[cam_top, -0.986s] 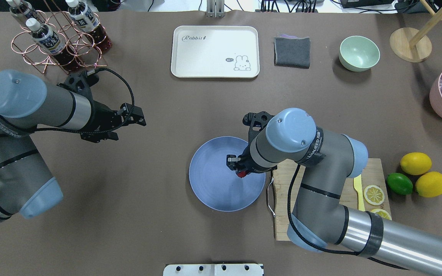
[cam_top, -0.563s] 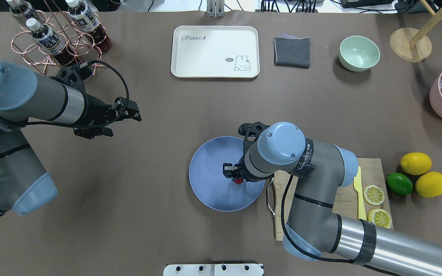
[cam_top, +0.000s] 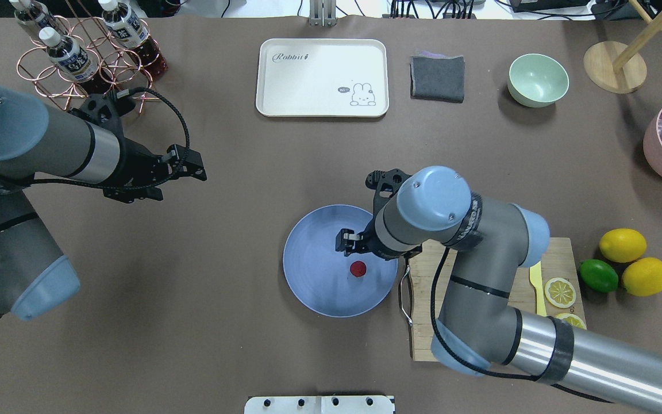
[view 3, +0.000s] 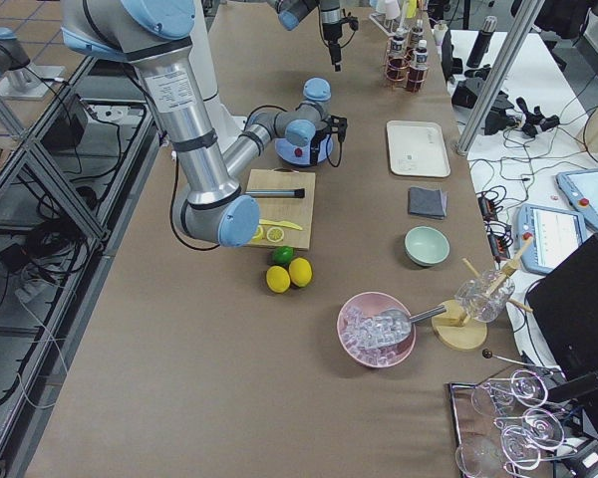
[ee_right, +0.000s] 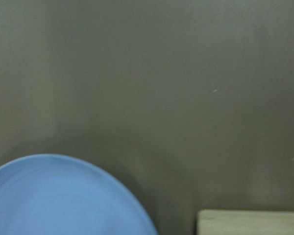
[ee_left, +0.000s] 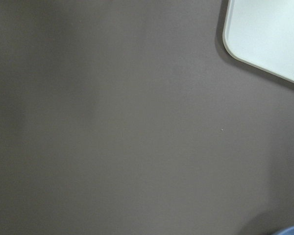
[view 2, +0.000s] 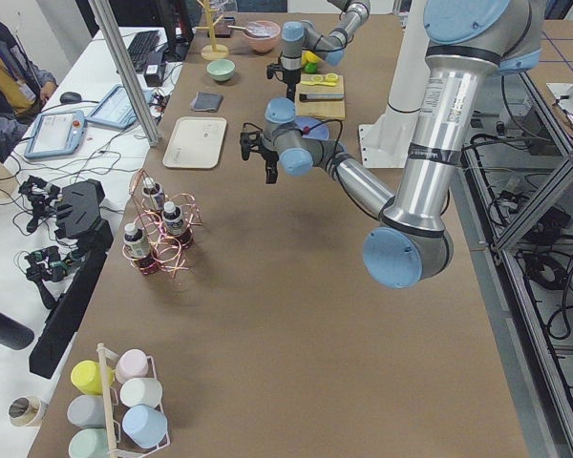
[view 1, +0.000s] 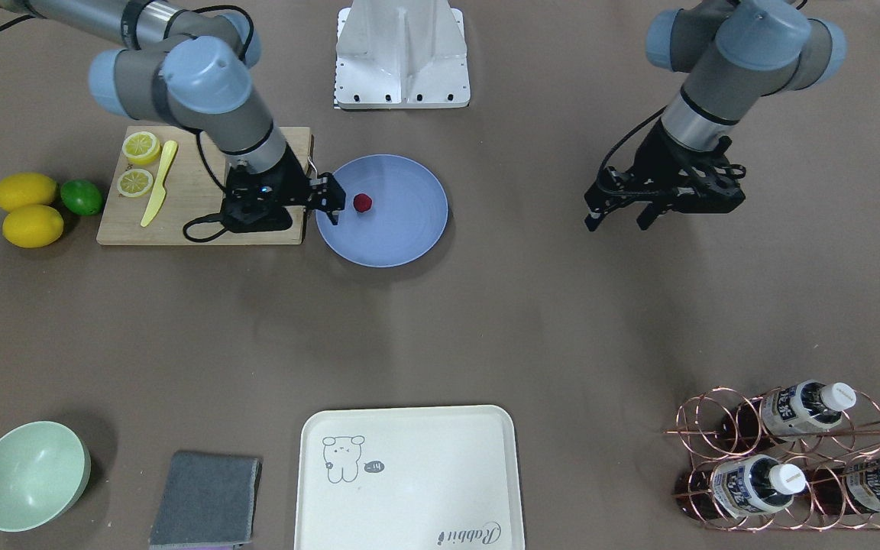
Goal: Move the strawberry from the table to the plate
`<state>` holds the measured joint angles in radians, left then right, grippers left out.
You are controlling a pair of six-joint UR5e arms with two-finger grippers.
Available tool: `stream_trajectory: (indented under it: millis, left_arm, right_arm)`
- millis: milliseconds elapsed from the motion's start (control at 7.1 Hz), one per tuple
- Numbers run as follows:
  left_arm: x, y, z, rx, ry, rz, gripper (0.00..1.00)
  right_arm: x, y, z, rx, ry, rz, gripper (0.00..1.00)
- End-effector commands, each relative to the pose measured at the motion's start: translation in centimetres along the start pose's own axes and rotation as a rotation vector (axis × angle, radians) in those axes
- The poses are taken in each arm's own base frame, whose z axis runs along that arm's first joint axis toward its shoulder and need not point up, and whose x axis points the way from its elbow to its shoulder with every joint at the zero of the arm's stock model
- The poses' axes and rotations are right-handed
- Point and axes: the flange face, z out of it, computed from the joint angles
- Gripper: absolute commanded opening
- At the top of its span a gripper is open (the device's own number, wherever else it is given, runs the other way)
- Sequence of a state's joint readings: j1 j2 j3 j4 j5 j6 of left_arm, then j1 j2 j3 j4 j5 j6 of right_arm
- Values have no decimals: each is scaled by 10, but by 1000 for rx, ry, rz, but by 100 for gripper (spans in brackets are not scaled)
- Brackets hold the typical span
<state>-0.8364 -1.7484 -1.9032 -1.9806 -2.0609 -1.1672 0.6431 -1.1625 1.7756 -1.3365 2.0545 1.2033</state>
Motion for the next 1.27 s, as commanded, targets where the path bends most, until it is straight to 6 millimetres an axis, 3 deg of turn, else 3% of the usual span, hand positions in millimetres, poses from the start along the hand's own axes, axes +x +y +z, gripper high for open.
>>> stream_trajectory:
  millis: [0,141,282,423,563,704,1127]
  left_arm:
    - [-163,-27,-54,-36,-91,241,97]
    - [-257,-35,-91,-37,-119,308,97]
    - [-323,-23,-121,-42,-109,340,97]
    - [-370,-15,-147,-17,-110,359,97]
    - [-381,-17,-161,13,-124,339,98]
    - [-383,-16,-160,9,-123,338,98]
    - [-388,-14,-161,11,-132,330,98]
  right_arm:
    - [174,-54,-63,-20,43,-119,100]
    - [268,-67,-103,-15,49,-155,100]
    - [355,-60,-127,-13,74,-218,100]
    - [443,-45,-131,-38,130,-300,100]
    - [512,-45,-140,-41,157,-346,100]
    - [558,-45,-150,-35,167,-358,100]
    - [560,-48,-164,-7,176,-361,100]
